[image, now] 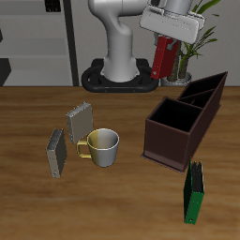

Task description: Place the red book into the left desk caddy's front compartment

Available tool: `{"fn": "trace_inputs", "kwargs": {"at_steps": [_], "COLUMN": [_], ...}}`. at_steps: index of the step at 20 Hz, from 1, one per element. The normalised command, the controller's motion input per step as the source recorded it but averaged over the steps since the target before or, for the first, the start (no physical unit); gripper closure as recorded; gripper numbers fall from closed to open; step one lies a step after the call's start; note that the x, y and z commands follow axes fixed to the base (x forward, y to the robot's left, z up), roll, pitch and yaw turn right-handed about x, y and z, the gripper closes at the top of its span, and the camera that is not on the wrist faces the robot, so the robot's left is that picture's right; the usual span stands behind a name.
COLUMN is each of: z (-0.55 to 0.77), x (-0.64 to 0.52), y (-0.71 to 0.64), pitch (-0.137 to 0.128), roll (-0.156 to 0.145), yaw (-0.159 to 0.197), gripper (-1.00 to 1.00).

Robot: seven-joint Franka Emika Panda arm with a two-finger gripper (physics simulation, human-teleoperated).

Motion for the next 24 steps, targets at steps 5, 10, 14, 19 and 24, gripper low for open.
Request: {"fn": "trace_inputs", "kwargs": {"at_steps": [5,10,14,19,24], "z": [0.03,0.03,0.01,-0.02,-0.07], "x": [0.05,0.04,0.07,0.12,0.19], "y": [0.17,0.11,0.14,0.11,0.20], "pitch": [0.007,-0.002,-0.005,0.014,0.025], "roll": [0.026,0.024,0.036,0.027,0.035], "yaw": [0.015,-0.013,0.006,-0.014,0.004], "gripper": [1.00,1.00,1.00,1.00,1.00]}}
